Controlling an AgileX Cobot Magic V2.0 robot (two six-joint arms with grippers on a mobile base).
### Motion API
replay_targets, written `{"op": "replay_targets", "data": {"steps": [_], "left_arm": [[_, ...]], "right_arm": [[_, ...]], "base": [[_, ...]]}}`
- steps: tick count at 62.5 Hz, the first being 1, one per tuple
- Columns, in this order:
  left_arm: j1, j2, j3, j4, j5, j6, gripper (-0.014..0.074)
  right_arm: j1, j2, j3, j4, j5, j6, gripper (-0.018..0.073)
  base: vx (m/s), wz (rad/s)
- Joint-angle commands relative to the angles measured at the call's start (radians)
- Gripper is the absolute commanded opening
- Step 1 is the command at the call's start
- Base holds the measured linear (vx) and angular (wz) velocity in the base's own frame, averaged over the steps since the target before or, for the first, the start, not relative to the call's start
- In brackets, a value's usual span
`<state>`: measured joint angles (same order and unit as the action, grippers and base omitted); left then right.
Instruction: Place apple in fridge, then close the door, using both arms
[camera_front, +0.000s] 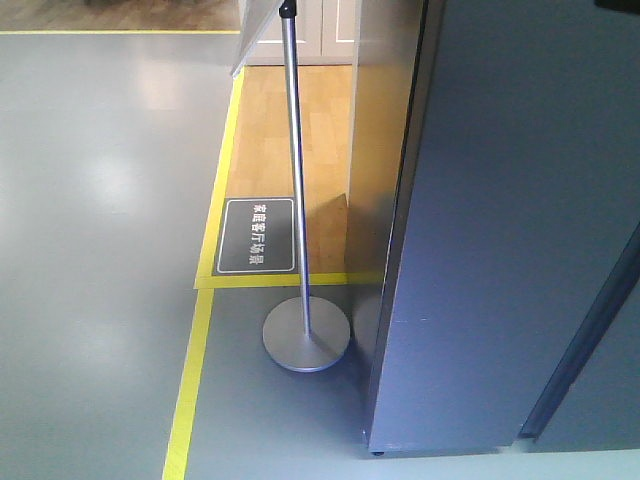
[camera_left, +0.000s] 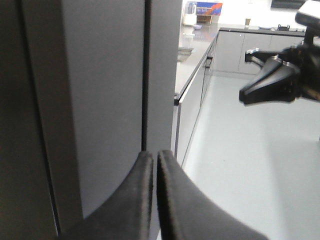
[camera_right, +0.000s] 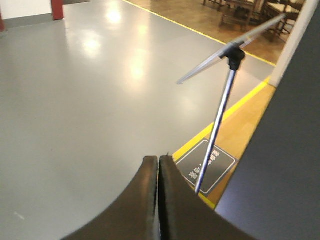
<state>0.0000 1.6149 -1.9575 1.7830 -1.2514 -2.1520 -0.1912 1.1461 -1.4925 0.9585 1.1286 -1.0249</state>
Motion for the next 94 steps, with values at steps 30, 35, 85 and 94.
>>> {"op": "replay_targets", "data": {"steps": [30,35,85,94], "left_arm": [[0.0,-0.703,1.109,0.003,-0.031,0.078,-0.0008],[0.0,-0.778,1.273,0.002,0.059,0.078,-0.0008],[0.0,-0.945,1.492,-0.439,0.167,0.064,-0.0008],[0.0,-0.945,1.492,-0.549,0.132,0.06,-0.0008]], "right_arm": [[-0.006,-0.749,0.923,0.031,-0.203,-0.088,-0.0005],[-0.006,-0.805,0.998,0.029,-0.203,-0.088,-0.0005],[-0.006,-0.871,1.082,0.025,-0.135,-0.088,-0.0003],[-0.006,-0.871,1.082,0.025,-0.135,-0.088,-0.0003]], "base": [[0.0,0.0],[0.0,0.0],[0.0,0.0],[0.0,0.0]]}}
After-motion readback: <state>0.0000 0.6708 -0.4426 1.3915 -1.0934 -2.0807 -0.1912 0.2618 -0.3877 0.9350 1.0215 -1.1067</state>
